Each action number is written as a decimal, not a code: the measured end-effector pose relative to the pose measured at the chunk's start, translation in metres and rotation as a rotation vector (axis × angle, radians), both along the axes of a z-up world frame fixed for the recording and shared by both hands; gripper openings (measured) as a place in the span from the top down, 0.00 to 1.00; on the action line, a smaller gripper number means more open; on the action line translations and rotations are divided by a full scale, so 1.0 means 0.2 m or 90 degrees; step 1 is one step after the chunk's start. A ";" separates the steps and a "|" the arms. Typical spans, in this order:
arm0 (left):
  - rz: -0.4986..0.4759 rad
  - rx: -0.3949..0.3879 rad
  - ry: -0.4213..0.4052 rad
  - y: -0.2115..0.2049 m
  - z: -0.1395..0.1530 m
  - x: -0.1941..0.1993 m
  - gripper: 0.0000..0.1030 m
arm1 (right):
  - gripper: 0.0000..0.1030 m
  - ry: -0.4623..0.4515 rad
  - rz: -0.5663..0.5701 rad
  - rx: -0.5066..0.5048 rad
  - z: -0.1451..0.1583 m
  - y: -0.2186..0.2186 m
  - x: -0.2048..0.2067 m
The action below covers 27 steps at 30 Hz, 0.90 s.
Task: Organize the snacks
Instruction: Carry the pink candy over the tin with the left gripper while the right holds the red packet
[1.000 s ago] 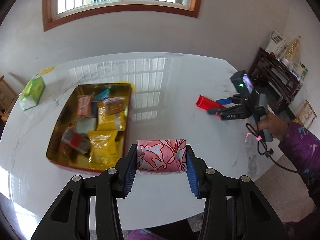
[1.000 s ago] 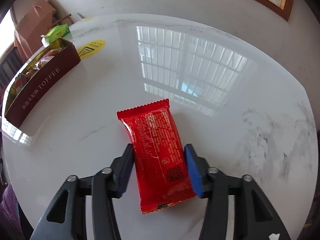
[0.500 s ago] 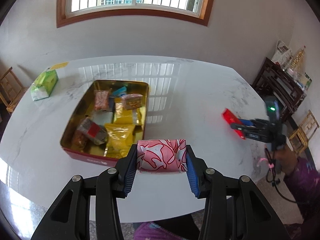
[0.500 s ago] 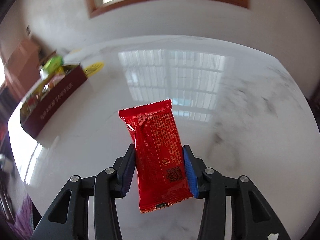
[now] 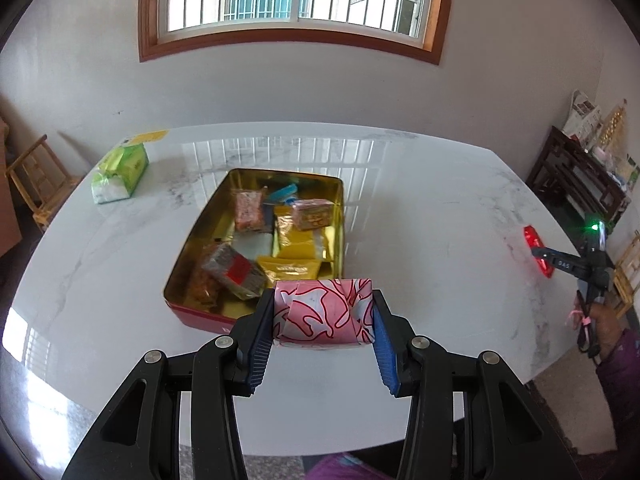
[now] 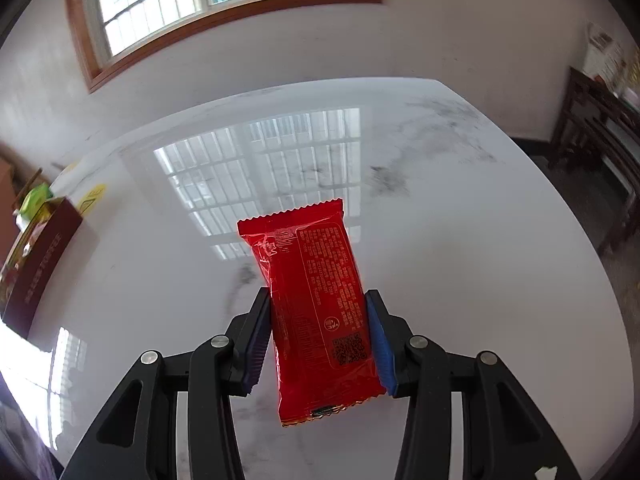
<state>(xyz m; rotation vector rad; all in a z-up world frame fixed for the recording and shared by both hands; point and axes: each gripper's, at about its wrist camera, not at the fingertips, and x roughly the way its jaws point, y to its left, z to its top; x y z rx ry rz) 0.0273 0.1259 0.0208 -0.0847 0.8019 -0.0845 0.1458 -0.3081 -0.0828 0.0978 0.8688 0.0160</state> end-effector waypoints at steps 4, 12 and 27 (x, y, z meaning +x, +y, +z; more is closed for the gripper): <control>0.001 0.015 -0.009 0.04 -0.02 0.05 0.56 | 0.59 0.000 -0.022 0.005 -0.03 -0.02 0.02; 0.009 0.068 -0.013 0.09 -0.07 0.23 0.56 | 0.59 -0.007 -0.036 0.003 -0.05 -0.02 0.02; 0.004 0.120 -0.006 0.10 -0.21 0.53 0.55 | 0.59 -0.009 -0.044 -0.001 -0.05 -0.01 0.02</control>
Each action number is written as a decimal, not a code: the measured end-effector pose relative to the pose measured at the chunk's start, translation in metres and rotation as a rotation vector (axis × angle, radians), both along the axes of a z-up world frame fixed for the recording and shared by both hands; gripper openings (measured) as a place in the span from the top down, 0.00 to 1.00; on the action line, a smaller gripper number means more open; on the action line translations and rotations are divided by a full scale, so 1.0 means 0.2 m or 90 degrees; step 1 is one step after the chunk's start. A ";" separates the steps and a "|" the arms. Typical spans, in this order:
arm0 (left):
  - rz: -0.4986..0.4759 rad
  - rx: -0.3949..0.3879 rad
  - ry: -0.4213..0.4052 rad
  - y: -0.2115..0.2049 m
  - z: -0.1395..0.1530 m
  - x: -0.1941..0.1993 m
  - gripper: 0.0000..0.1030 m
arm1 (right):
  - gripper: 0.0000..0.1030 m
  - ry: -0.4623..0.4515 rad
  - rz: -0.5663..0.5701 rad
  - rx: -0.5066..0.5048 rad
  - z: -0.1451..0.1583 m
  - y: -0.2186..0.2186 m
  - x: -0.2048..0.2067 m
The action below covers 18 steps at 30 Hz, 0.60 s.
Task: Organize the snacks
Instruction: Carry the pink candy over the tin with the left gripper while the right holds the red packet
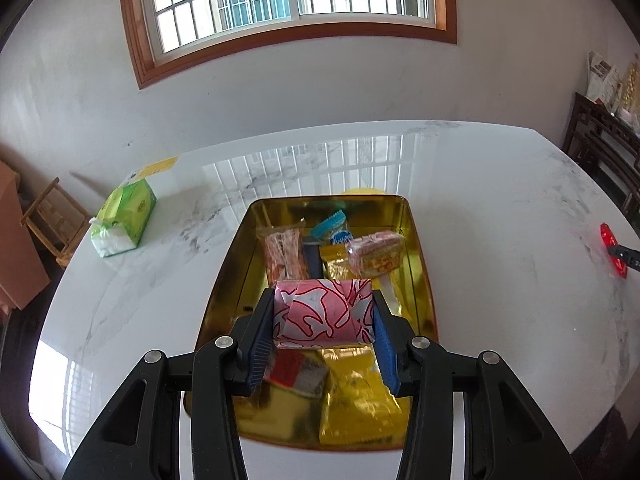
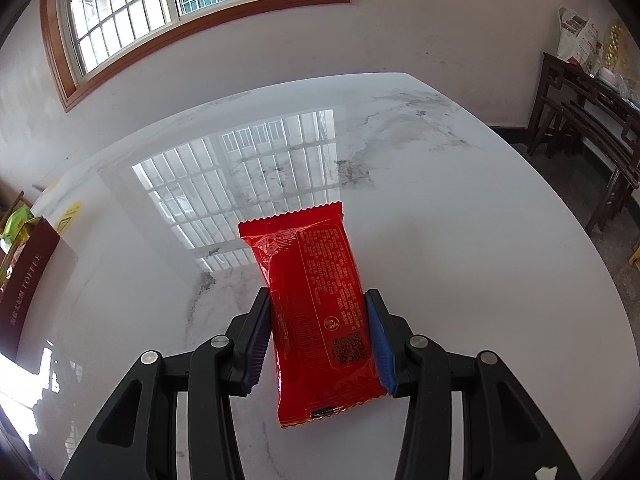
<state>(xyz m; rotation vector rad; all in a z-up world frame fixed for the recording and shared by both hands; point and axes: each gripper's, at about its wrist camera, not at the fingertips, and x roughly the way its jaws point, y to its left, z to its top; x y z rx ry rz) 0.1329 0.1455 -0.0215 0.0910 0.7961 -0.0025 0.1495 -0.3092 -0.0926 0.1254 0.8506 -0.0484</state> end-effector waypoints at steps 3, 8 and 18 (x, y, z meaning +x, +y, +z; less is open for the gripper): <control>0.002 -0.009 0.006 0.03 -0.01 0.05 0.55 | 0.59 0.001 0.001 0.000 0.00 0.00 0.00; 0.012 -0.031 0.019 0.11 -0.02 0.11 0.55 | 0.59 0.002 0.000 -0.001 -0.01 0.00 0.00; 0.014 -0.021 0.038 0.17 -0.06 0.21 0.55 | 0.59 0.005 0.001 -0.004 -0.01 0.00 0.00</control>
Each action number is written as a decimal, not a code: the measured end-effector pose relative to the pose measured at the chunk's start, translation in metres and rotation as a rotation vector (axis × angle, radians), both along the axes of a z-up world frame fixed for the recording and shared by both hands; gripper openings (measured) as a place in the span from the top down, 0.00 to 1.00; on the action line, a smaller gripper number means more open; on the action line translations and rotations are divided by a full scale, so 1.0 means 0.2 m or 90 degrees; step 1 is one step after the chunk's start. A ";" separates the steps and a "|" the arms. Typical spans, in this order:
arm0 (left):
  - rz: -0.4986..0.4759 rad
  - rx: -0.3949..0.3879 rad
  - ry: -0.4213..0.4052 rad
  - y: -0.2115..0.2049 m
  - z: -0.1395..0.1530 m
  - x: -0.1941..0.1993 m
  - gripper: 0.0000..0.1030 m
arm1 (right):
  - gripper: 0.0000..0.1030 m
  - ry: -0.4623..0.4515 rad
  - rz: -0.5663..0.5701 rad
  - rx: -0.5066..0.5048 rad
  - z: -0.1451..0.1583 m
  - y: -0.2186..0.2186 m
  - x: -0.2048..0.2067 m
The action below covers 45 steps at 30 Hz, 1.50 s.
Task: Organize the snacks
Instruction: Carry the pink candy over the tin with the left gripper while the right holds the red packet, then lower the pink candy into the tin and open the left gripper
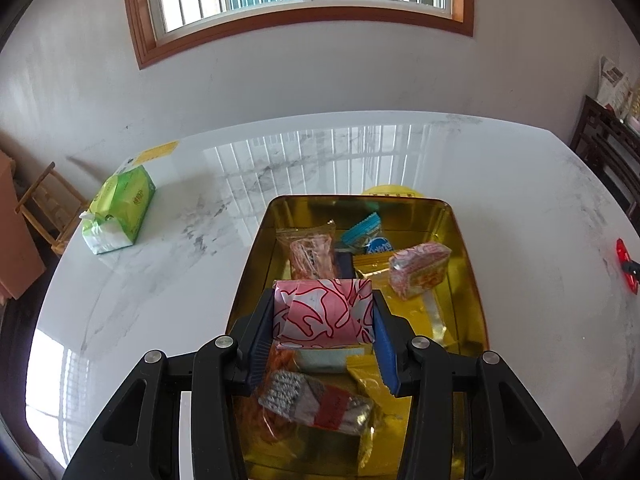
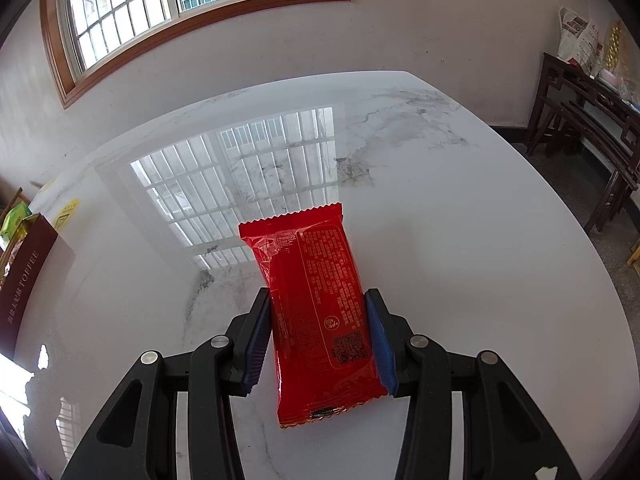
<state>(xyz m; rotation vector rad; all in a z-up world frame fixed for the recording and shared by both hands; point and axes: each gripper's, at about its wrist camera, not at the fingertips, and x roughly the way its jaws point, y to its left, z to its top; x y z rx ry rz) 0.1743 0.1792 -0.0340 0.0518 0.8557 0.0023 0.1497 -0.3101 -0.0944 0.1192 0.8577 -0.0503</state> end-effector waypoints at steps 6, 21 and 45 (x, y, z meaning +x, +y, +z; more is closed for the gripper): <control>0.002 -0.016 0.011 0.03 -0.02 0.10 0.55 | 0.59 0.002 0.000 -0.003 0.00 0.00 0.00; -0.032 0.007 0.034 -0.06 -0.06 0.33 0.55 | 0.58 0.003 0.000 -0.005 0.00 0.00 0.00; 0.002 0.011 0.046 -0.04 -0.13 0.50 0.55 | 0.58 0.008 0.000 -0.016 -0.01 0.01 -0.01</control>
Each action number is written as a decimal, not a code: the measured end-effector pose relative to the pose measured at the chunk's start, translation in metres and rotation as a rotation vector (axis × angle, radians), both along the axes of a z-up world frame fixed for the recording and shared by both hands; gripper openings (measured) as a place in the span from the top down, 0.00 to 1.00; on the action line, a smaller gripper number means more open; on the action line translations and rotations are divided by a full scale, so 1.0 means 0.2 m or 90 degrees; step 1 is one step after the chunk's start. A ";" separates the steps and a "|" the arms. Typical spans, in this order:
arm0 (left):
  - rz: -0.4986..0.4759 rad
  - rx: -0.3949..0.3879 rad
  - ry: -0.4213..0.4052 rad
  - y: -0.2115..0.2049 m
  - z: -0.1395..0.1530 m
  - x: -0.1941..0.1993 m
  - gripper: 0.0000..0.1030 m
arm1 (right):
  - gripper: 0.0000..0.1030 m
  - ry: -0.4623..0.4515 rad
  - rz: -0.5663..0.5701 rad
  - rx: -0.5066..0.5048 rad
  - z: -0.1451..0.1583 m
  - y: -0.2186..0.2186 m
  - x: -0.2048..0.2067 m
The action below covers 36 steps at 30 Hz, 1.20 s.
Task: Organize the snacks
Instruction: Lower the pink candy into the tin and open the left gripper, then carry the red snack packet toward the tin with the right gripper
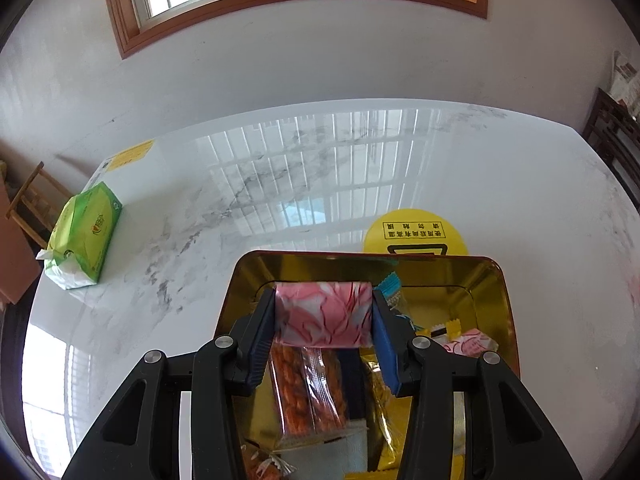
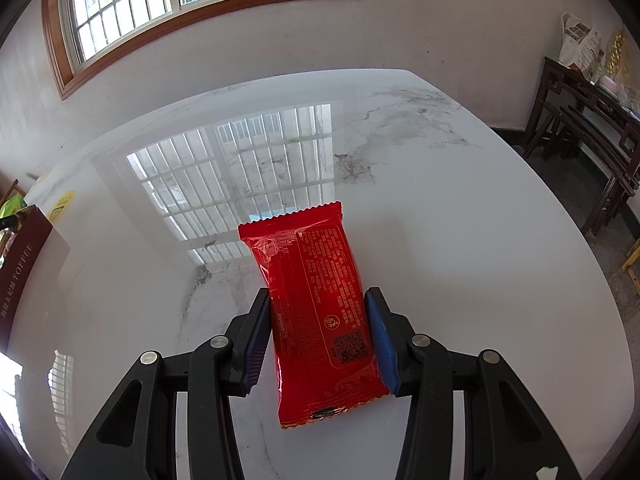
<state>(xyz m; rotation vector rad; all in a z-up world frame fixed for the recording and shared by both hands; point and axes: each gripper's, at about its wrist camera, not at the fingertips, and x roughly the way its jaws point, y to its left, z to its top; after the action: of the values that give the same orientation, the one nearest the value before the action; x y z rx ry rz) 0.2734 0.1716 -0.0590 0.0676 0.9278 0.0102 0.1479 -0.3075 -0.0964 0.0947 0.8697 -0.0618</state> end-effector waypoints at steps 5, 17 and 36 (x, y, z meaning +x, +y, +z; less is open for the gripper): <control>0.002 0.018 -0.024 -0.01 0.04 -0.02 0.46 | 0.58 0.000 0.000 0.002 0.00 0.00 -0.01; 0.085 0.014 -0.140 0.07 0.32 -0.49 0.33 | 0.58 -0.001 0.002 0.006 0.00 0.00 -0.01; 0.192 0.037 -0.176 -0.05 0.41 -1.29 0.33 | 0.59 -0.017 0.054 0.030 0.07 0.16 -0.08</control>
<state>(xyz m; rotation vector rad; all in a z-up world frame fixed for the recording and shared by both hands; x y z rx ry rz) 0.0163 0.1607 0.0236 -0.0205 0.6539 0.3184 0.1313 -0.2758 -0.0827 0.1018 0.8483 0.0392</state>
